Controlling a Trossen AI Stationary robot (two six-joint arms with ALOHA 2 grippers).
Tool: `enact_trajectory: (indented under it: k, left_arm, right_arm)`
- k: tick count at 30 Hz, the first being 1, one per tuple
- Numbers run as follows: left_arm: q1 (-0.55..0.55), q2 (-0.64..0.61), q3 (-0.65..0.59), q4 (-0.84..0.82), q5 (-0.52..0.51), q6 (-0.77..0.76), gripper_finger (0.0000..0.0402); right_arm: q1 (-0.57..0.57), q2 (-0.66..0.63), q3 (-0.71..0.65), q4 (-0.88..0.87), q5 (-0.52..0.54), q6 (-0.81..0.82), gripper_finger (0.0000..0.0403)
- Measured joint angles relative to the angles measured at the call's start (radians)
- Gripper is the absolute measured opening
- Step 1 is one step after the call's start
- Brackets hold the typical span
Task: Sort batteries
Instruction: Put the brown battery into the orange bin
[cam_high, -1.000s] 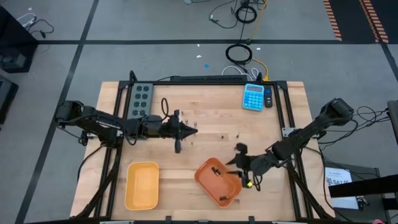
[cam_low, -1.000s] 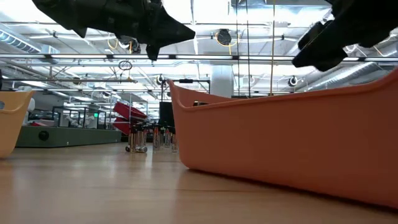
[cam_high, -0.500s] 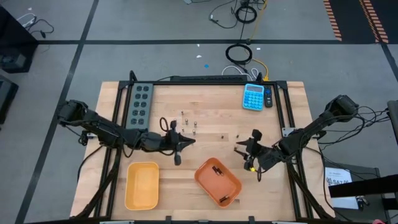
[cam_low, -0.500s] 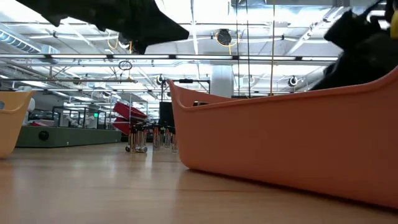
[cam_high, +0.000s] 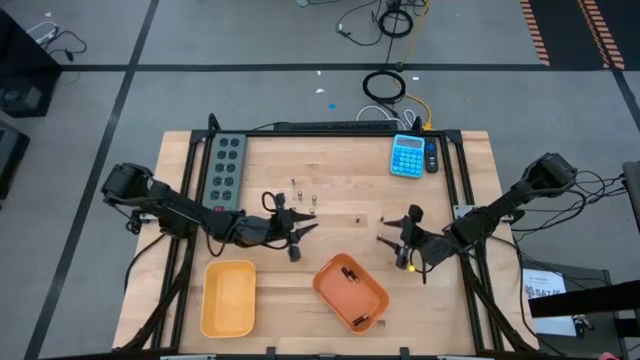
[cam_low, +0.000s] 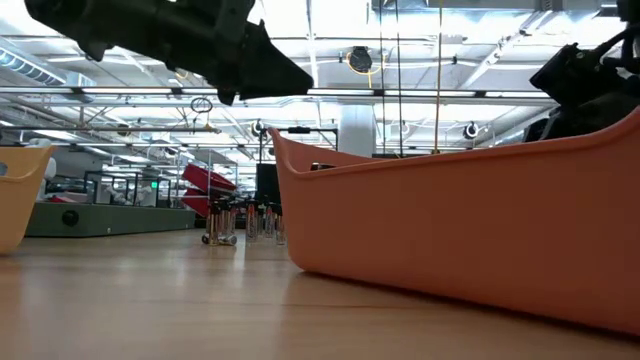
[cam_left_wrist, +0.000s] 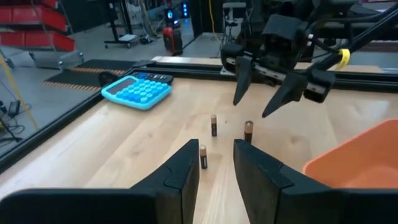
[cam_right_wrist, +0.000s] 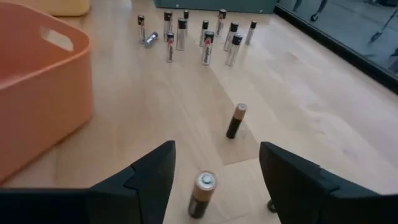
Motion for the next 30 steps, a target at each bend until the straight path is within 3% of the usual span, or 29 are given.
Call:
enact_trajectory:
  k: [14,18,23,30]
  left_arm:
    - [-0.002,0.053,0.000,0.074,-0.004,0.043,0.0111]
    - [-0.002,0.053,0.000,0.073,-0.004,0.042,0.0111]
    - [-0.005,0.053,0.000,0.066,-0.004,0.040,0.0111]
    - [-0.016,0.053,0.000,0.063,-0.003,0.041,0.0111]
  right_arm:
    - [-0.038,0.128,0.002,0.128,-0.032,0.036,0.0213]
    - [-0.042,0.085,0.068,0.090,-0.076,-0.011,0.0212]
    - [-0.067,0.058,0.140,-0.133,-0.135,-0.036,0.0212]
    - [-0.099,0.060,0.142,-0.138,-0.186,-0.012,0.0212]
